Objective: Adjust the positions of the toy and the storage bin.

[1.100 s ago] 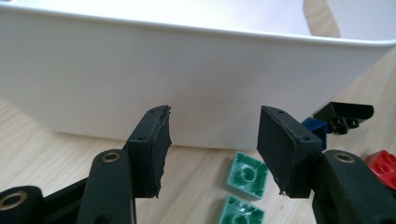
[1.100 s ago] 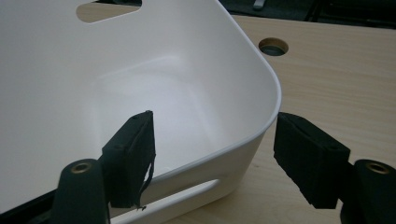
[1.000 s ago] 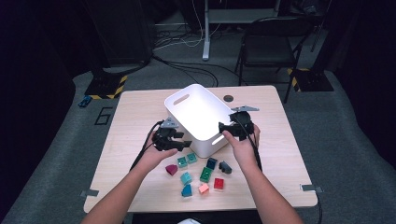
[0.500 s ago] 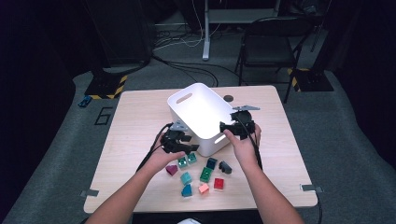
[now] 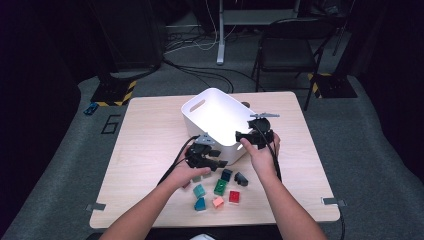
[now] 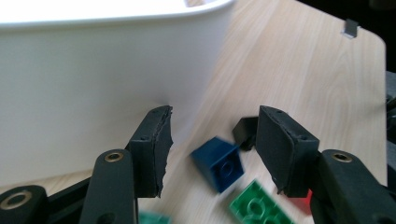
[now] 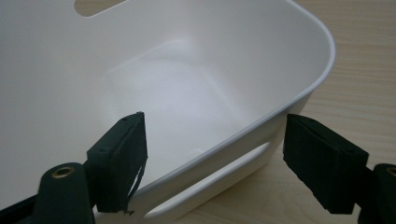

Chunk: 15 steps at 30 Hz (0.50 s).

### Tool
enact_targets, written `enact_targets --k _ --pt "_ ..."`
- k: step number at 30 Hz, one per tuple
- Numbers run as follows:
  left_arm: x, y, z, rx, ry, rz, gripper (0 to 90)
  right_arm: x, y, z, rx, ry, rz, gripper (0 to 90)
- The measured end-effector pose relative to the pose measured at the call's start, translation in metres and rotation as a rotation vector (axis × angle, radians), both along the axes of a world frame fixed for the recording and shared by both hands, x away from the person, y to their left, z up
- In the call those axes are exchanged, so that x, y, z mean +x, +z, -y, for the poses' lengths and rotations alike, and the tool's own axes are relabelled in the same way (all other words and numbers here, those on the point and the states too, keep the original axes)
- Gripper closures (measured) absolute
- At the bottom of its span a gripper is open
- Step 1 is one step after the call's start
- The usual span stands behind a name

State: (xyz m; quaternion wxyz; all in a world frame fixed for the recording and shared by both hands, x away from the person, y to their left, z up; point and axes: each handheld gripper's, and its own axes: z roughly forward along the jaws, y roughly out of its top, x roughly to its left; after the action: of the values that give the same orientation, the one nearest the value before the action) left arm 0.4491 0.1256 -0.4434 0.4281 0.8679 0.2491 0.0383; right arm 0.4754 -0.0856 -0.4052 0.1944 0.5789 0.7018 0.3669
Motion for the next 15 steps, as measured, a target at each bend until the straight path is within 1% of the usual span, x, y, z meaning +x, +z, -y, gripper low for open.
enact_targets --k 2,4,6,7,8,9,10,11,13,15 --pt "0.001 0.001 0.009 0.003 -0.018 0.008 45.0 0.000 -0.001 -0.001 -0.001 0.001 -0.011 21.3" --pt "0.002 0.001 0.015 0.000 -0.029 0.012 45.1 0.000 -0.002 -0.001 -0.013 0.013 -0.006 21.6" --pt "0.003 0.002 0.017 0.007 -0.032 0.014 45.1 -0.001 -0.002 -0.001 -0.023 0.017 -0.004 21.8" --pt "0.003 0.002 0.017 0.002 -0.030 0.019 45.1 -0.001 -0.002 -0.001 -0.024 0.016 -0.001 22.0" --pt "0.003 0.003 0.015 0.014 -0.021 0.027 44.8 -0.001 -0.002 -0.001 -0.027 0.016 0.002 22.0" --pt "0.004 0.004 0.011 0.017 -0.005 0.032 44.3 -0.002 -0.002 -0.001 -0.034 0.022 0.005 22.3" --pt "0.005 0.006 0.007 0.014 0.003 0.032 44.1 -0.002 -0.002 -0.001 -0.040 0.027 0.012 23.0" --pt "0.007 0.007 0.002 0.008 0.024 0.034 44.1 -0.003 -0.002 -0.001 -0.045 0.029 0.018 24.1" --pt "0.011 0.011 -0.011 0.001 0.058 0.031 44.0 -0.004 -0.001 -0.002 -0.054 0.036 0.031 29.3" --pt "0.014 0.014 -0.023 -0.006 0.086 0.023 43.9 -0.004 0.000 -0.003 -0.048 0.045 0.038 36.3"
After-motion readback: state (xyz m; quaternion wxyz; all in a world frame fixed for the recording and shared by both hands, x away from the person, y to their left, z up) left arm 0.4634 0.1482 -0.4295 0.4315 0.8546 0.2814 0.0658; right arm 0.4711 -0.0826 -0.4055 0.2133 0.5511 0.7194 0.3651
